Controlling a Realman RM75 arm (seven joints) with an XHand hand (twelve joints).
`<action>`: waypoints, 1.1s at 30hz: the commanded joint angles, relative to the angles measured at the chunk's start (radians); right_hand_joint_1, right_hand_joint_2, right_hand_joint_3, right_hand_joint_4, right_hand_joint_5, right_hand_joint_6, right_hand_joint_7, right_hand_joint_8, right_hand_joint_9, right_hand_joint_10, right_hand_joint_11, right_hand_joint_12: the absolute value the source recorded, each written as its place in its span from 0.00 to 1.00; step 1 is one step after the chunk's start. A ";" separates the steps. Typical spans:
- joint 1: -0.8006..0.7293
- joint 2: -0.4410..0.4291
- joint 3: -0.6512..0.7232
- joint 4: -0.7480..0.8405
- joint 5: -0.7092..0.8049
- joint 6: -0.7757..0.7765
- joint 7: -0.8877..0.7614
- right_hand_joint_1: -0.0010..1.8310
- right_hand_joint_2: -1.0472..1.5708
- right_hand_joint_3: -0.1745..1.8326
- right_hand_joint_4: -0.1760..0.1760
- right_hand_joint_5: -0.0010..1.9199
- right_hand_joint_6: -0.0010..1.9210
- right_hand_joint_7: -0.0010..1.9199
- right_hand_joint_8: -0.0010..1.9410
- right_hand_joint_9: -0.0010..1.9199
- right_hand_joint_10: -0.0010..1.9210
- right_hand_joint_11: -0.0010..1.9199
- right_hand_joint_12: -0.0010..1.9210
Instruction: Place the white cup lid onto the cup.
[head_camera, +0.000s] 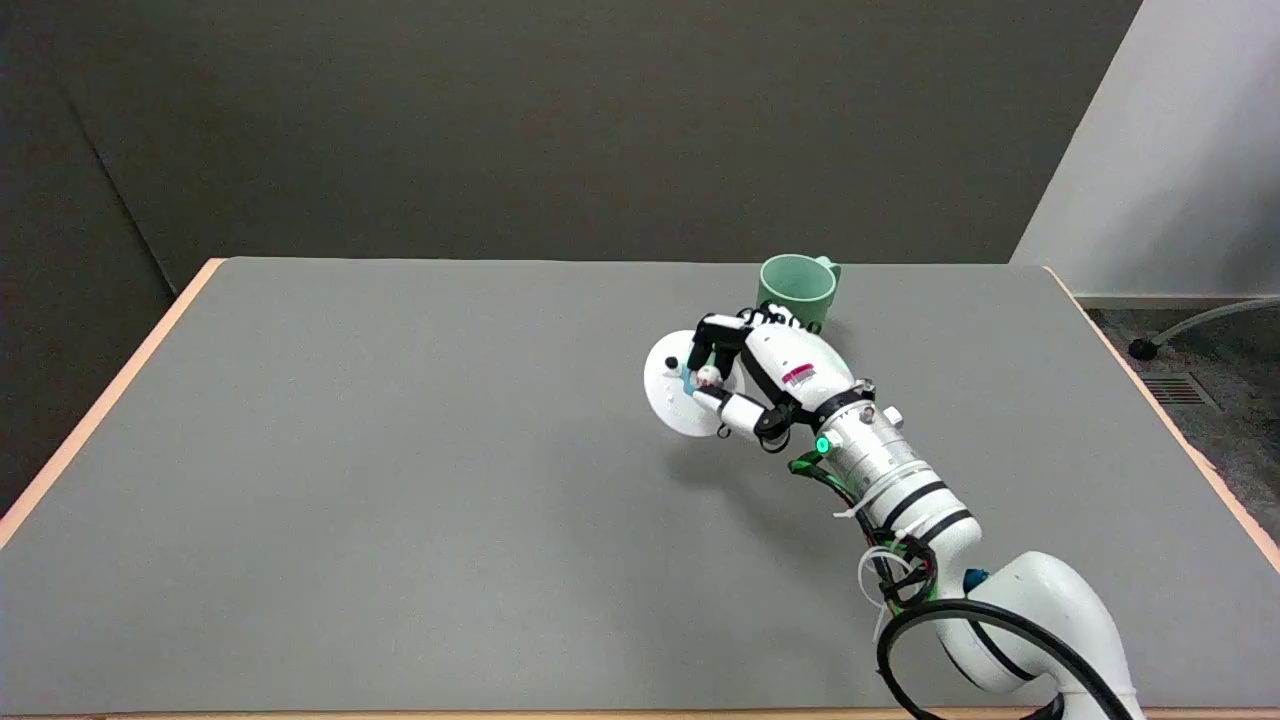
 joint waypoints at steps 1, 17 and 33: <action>0.028 0.063 0.002 -0.062 -0.008 0.068 0.006 0.61 0.88 0.12 0.62 0.36 0.74 0.36 0.75 0.21 0.60 0.00 0.78; 0.117 0.139 0.025 0.036 -0.001 0.123 0.006 0.62 0.86 0.14 0.62 0.37 0.72 0.38 0.72 0.23 0.60 0.00 0.79; 0.265 0.200 0.056 0.149 -0.001 0.113 0.003 0.62 0.86 0.15 0.62 0.37 0.72 0.38 0.72 0.23 0.60 0.00 0.80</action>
